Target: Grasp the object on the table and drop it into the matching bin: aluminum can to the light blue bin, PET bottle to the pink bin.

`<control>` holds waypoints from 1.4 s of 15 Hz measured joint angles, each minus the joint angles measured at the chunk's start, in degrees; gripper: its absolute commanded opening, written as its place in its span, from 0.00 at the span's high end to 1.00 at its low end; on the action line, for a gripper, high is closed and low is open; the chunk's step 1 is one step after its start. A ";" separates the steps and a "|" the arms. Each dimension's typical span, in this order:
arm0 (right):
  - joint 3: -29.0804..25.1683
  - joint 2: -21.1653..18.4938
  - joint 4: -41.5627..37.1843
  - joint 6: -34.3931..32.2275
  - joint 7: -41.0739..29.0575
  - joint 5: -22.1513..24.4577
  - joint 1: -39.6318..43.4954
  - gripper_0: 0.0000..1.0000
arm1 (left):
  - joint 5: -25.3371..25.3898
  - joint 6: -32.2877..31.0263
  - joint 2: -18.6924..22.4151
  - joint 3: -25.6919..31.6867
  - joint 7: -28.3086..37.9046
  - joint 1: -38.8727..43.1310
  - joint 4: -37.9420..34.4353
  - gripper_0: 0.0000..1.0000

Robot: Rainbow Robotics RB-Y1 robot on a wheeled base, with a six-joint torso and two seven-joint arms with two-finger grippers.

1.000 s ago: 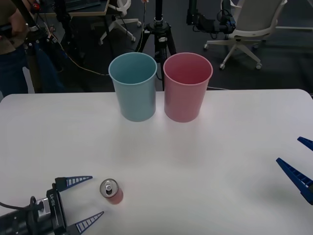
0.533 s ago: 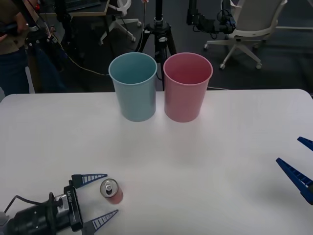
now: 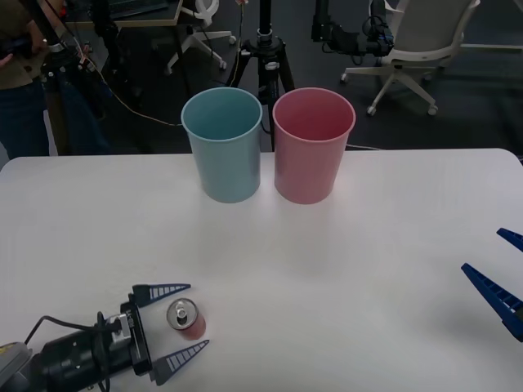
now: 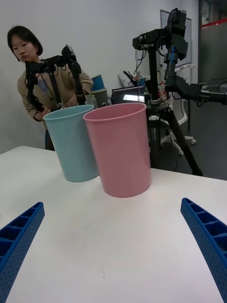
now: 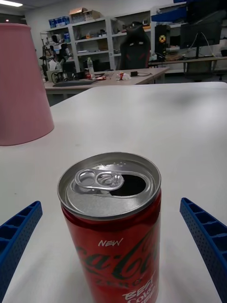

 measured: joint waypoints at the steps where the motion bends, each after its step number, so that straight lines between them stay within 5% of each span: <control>1: 0.00 0.00 0.00 0.00 0.00 0.00 0.00 0.00 | 0.00 0.00 -0.04 0.00 0.22 -0.12 0.01 0.53; 3: 0.00 0.00 0.00 0.00 0.00 0.00 0.00 0.00 | 0.00 0.16 -0.04 0.00 0.87 -0.35 -0.03 0.93; 4: 0.00 0.00 0.00 0.00 0.00 0.00 0.00 0.00 | 0.00 0.17 -0.04 0.02 1.34 -0.47 -0.02 1.00; 16: 0.00 0.00 0.00 0.00 0.00 0.00 0.00 0.00 | 0.83 0.81 2.24 0.22 10.61 -0.18 -4.30 1.00; 21: 0.00 0.00 0.00 0.00 0.00 0.00 0.00 0.00 | 2.49 8.09 9.69 4.58 19.61 9.31 -24.35 1.00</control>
